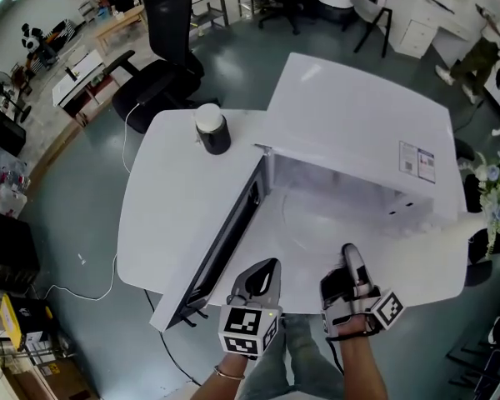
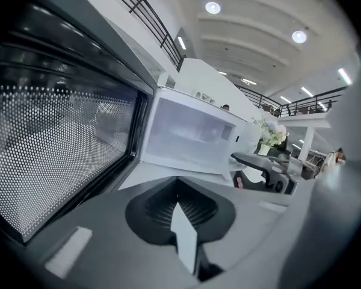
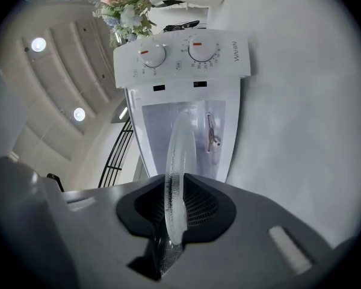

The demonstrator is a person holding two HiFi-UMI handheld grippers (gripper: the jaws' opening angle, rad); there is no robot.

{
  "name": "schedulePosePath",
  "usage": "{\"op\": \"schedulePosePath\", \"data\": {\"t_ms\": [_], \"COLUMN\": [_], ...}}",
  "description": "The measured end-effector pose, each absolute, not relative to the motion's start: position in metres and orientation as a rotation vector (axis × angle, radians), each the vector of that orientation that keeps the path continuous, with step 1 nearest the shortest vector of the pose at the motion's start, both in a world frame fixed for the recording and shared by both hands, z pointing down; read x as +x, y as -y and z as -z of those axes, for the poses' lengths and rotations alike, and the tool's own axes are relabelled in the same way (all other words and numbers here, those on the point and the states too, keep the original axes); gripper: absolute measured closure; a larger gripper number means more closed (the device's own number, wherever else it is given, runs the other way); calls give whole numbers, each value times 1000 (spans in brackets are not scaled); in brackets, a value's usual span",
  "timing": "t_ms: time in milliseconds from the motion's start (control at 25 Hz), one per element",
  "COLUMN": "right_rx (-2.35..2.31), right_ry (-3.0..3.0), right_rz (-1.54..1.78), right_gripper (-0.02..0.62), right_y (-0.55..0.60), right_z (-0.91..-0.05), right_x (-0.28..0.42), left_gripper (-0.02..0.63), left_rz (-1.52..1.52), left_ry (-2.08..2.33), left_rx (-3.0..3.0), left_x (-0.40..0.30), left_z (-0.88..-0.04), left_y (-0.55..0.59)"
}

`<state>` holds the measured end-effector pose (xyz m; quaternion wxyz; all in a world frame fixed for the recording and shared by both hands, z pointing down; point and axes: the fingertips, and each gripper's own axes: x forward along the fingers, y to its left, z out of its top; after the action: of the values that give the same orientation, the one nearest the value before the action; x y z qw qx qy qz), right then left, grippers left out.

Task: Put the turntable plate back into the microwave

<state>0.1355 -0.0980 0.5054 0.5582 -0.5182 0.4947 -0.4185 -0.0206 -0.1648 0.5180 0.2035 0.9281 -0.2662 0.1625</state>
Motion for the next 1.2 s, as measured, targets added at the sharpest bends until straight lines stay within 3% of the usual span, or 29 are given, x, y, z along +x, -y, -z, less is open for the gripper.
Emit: {"op": "schedulePosePath", "data": {"t_ms": [1200], "right_rx": [-1245], "right_ry": [-1065], "right_rz": [954], "right_gripper": [535], "right_y": [136], "right_z": [-534], "right_x": [180], "left_gripper": [606], "left_rz": [-408], "left_ry": [742], "left_rx": [2540], "left_x": [3], "left_z": [-528], "left_y": [188]}}
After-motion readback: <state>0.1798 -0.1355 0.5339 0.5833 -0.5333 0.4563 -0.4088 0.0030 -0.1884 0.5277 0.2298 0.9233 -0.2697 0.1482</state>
